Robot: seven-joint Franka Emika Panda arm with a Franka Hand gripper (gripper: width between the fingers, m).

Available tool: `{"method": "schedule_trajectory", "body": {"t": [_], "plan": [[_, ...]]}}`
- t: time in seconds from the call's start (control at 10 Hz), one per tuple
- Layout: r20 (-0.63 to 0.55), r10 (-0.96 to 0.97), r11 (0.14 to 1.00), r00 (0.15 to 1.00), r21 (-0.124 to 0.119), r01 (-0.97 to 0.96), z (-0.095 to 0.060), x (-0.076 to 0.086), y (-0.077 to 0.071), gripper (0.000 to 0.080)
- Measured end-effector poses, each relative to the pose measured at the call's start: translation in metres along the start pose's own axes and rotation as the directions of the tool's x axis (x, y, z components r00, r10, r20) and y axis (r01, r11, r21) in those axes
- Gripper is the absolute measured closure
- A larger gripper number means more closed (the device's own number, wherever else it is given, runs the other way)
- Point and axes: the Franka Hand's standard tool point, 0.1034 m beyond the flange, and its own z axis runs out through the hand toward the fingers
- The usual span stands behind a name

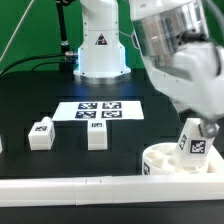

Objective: Assemble stool

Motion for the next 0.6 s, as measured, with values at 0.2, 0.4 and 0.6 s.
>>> {"method": "schedule_trajectory", "body": {"t": [0.2,0.4,0.6], "plan": [[0.003,-0.299,0.954,0.954,-0.004,0.299,-0.0103,-0.0025,-0.0038,0.0166],[0.006,-0.44,0.898,0.898,-0.008,0.44,-0.0107,-0.0049,-0.005,0.0151],[0.009,-0.576,0.817,0.818,-0.011,0.576,-0.009,-0.0054,-0.0043,0.0151]]}}
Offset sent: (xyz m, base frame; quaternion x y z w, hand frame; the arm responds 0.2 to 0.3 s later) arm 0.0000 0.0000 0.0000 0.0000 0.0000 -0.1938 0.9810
